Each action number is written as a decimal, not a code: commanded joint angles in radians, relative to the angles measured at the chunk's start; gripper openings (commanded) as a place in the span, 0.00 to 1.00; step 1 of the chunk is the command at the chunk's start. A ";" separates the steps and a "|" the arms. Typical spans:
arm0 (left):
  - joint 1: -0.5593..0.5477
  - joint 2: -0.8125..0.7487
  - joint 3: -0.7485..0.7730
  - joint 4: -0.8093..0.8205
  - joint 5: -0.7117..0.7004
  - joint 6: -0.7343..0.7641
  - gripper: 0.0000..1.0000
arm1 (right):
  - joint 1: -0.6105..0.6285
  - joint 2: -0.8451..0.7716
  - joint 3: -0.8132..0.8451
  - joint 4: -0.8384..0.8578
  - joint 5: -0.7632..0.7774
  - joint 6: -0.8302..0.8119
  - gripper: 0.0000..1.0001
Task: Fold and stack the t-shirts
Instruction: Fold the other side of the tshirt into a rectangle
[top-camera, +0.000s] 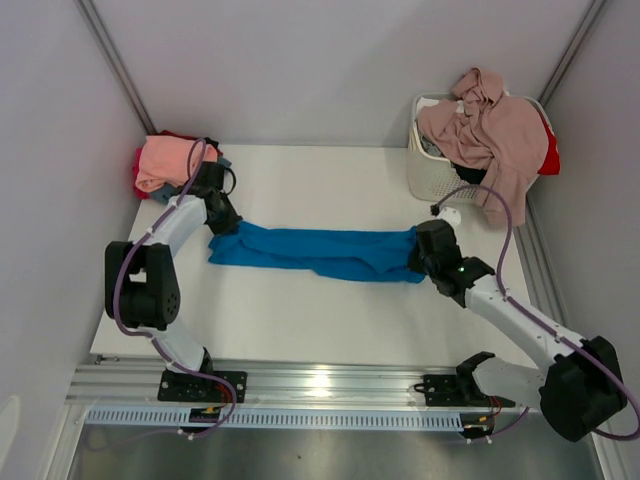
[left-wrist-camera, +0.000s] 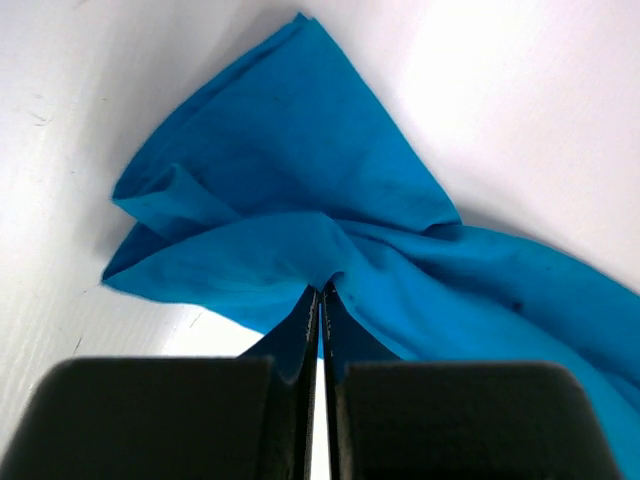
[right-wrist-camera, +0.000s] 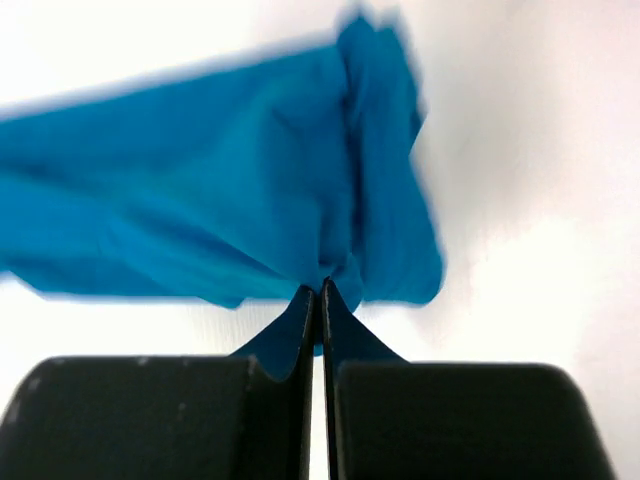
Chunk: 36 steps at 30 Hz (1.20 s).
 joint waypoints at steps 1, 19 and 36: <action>0.006 -0.072 -0.004 0.007 -0.051 0.013 0.01 | -0.001 -0.055 0.150 -0.113 0.279 -0.072 0.00; 0.015 -0.068 -0.017 0.019 -0.050 -0.004 0.01 | -0.095 0.283 0.314 0.039 0.402 -0.154 0.00; 0.016 0.048 0.026 0.096 -0.044 -0.025 0.04 | -0.116 0.444 0.322 0.205 0.281 -0.157 0.58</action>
